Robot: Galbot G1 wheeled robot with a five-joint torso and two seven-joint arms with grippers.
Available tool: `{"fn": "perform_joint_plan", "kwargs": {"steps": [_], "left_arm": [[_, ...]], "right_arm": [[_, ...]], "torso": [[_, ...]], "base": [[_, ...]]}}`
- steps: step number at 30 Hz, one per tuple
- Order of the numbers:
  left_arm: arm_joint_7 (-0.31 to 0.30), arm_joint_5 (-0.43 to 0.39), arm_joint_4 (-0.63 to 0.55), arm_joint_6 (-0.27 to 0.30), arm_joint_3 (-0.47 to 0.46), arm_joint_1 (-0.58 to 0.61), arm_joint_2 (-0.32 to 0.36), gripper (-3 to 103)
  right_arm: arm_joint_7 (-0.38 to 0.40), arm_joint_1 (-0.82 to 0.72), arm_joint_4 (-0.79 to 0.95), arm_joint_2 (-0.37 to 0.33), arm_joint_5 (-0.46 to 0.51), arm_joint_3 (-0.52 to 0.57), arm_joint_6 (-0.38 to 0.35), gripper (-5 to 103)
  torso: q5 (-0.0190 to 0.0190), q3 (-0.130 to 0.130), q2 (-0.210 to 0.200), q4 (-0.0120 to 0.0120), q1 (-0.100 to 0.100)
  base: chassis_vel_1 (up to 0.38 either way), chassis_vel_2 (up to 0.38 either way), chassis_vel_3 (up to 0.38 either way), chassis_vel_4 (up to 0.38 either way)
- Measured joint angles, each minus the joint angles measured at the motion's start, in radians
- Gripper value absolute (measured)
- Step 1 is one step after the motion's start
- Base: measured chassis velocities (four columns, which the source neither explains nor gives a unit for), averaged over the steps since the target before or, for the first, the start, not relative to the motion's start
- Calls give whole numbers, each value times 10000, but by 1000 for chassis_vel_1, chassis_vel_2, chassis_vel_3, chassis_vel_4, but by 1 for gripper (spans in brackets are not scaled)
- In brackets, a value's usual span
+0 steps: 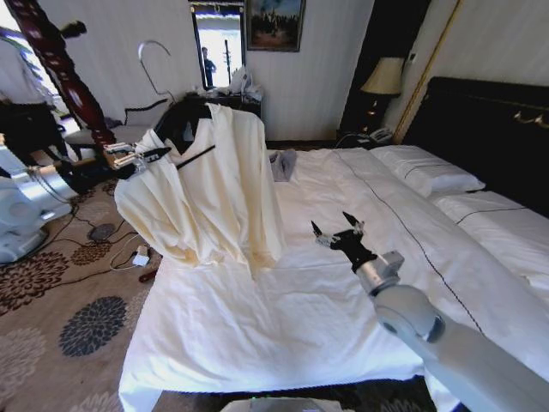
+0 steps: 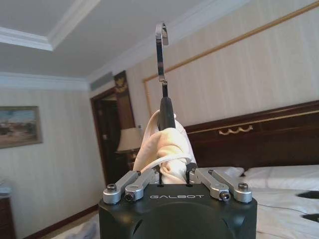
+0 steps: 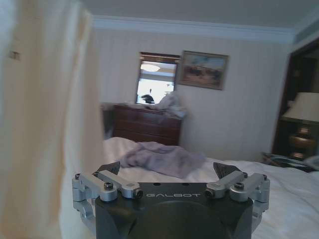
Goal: Pick up the clothes from the bed and hang them on the clothes hanger.
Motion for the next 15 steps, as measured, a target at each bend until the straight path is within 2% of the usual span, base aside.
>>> {"fn": "perform_joint_plan", "kwargs": {"steps": [1,5,8,15], "left_arm": [[0,0,0,0,0,0,0,20],[-51,-137,124,-81,-54,-15,128,20],[-95,-189,152,-109,-68,-16,149,20],[-302,-202,238,-124,-111,-17,21,20]], "right_arm": [[0,0,0,0,0,0,0,100],[-651,-1411,-193,583,-724,1362,506,100],[-981,-1926,-223,889,-954,1946,767,100],[-1411,-2865,-216,1742,-1477,2753,1147,100]], "torso": [[0,0,0,0,0],[1,-1,0,-3,-2],[1,-1,0,-4,-1],[0,0,0,-2,0]], "base": [[0,0,0,0],[0,0,0,0],[0,0,0,0],[0,0,0,0]]}}
